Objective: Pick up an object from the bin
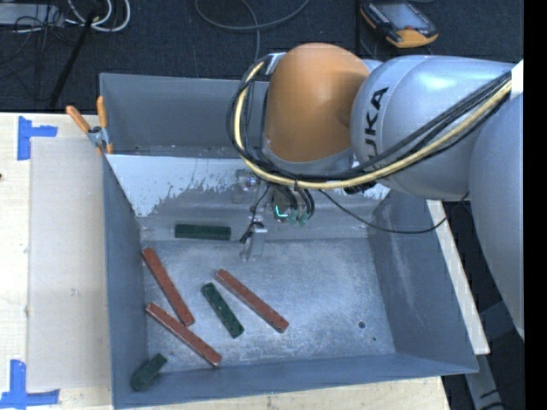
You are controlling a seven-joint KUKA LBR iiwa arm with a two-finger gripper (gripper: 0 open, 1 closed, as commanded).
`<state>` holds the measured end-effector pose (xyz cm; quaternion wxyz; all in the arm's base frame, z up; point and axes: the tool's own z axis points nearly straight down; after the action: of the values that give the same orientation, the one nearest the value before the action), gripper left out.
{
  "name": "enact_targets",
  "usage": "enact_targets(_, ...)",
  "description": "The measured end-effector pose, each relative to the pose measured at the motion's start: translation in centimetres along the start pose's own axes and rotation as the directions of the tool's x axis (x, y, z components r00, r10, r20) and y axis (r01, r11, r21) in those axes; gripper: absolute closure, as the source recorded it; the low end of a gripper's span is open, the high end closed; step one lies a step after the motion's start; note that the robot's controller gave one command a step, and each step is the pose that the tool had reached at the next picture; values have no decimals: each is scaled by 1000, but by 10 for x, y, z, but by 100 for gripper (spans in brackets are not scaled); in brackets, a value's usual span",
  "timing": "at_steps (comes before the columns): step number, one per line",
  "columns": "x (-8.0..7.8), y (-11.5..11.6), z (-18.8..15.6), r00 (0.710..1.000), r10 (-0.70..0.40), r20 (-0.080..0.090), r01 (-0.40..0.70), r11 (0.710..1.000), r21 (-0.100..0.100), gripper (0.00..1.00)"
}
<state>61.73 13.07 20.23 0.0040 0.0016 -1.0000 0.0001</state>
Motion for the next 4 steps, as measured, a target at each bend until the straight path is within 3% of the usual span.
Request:
enact_targets(1, 41, -16, 132, 958, -287, 1, 287, 958, 1, 0)
enact_targets(2, 38, -17, 127, 959, -283, 9, 283, 959, 2, 100)
enact_targets(3, 22, 10, 16, 938, -347, 18, 347, 938, 3, 100)
enact_targets(4, 24, 8, 22, 939, -344, 9, 344, 939, 2, 0)
